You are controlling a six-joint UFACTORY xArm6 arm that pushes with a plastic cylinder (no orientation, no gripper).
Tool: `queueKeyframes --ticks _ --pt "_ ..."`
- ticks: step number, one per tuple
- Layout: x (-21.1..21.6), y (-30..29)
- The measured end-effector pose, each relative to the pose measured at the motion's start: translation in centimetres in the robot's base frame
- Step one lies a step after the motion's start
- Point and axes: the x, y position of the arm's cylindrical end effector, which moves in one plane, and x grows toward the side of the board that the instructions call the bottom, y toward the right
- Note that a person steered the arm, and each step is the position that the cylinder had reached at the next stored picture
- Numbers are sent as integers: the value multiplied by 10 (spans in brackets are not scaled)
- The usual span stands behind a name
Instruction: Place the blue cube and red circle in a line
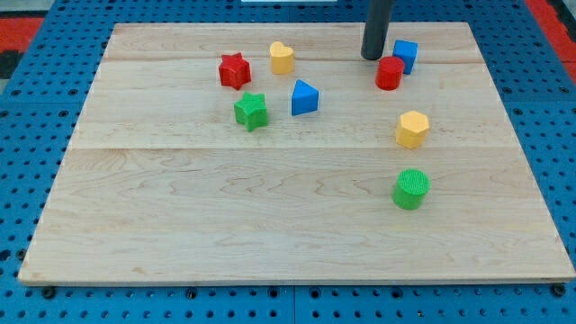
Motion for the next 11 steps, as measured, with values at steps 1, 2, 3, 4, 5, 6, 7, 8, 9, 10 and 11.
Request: queueKeyframes --ticks 1,2,3,4,5,6,7,8,9,10,11 --pt "-64 45" --pt "-23 115" --pt "33 85" --pt "25 38" --pt "15 41" --pt "-32 59" --pt "-68 28" --pt "-45 -28" --pt "-37 -37" --pt "-12 -14" --pt "-12 11"
